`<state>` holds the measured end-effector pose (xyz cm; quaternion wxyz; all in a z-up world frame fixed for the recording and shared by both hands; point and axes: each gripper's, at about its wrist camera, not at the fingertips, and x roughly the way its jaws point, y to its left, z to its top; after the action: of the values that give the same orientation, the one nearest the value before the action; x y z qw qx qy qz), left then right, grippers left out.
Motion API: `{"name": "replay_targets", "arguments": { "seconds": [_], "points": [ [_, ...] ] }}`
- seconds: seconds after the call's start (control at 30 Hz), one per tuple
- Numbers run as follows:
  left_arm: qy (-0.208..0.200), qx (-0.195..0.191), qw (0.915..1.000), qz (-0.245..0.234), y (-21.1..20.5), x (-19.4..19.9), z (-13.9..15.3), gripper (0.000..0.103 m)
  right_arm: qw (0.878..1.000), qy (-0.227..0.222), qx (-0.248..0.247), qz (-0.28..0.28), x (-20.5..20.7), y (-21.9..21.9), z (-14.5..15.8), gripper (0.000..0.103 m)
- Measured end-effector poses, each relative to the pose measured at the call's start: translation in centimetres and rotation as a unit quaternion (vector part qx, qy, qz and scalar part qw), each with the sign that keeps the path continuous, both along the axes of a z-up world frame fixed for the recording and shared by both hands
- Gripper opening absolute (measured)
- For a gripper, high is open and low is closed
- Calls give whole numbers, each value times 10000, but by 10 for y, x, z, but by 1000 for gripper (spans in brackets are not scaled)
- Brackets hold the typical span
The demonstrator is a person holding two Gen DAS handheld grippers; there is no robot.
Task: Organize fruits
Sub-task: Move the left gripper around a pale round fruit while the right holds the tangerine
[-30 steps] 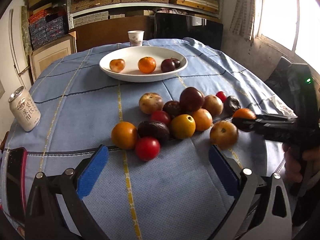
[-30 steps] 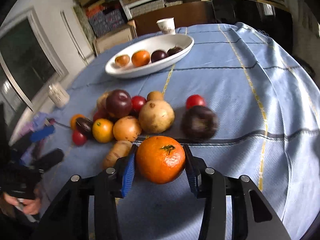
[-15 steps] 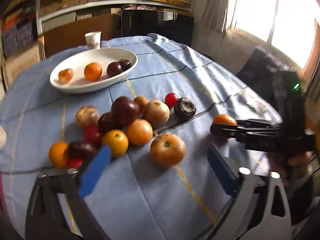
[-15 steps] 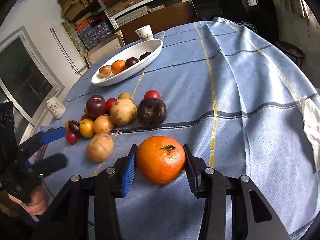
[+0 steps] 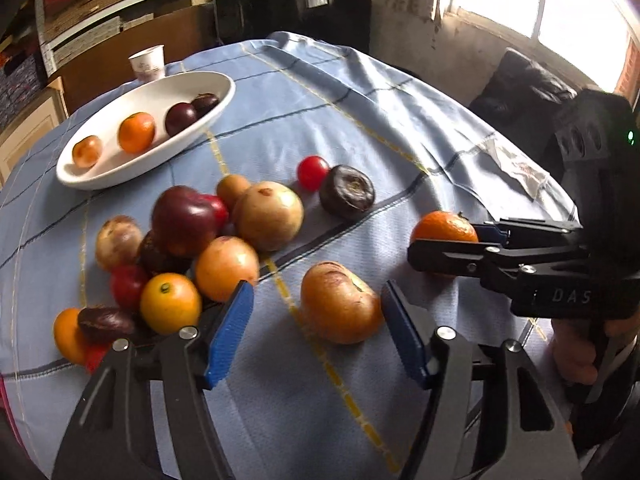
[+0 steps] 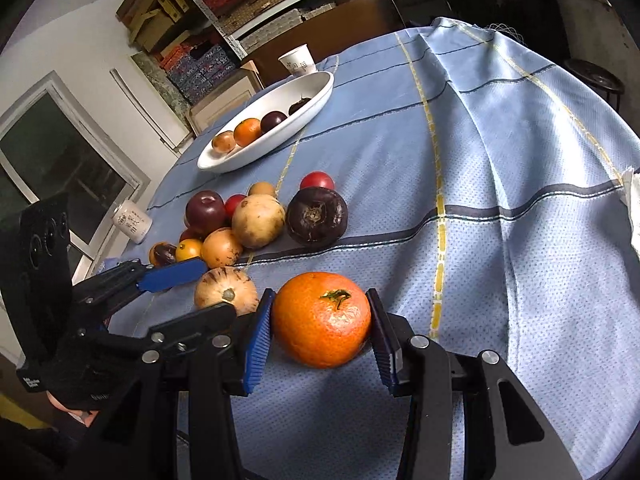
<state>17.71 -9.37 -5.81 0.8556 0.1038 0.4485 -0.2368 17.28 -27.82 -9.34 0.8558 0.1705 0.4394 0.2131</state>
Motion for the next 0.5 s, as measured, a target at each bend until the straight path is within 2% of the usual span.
{"name": "replay_targets", "arguments": {
  "seconds": [0.3,0.5],
  "points": [
    [100,122,9998,-118,-10,0,-5,63,10000,-1,32,49,0,0,-1,45],
    [374,210,9991,-6,-8,7,-15,63,10000,1,33,50,0,0,-1,45]
  ]
}}
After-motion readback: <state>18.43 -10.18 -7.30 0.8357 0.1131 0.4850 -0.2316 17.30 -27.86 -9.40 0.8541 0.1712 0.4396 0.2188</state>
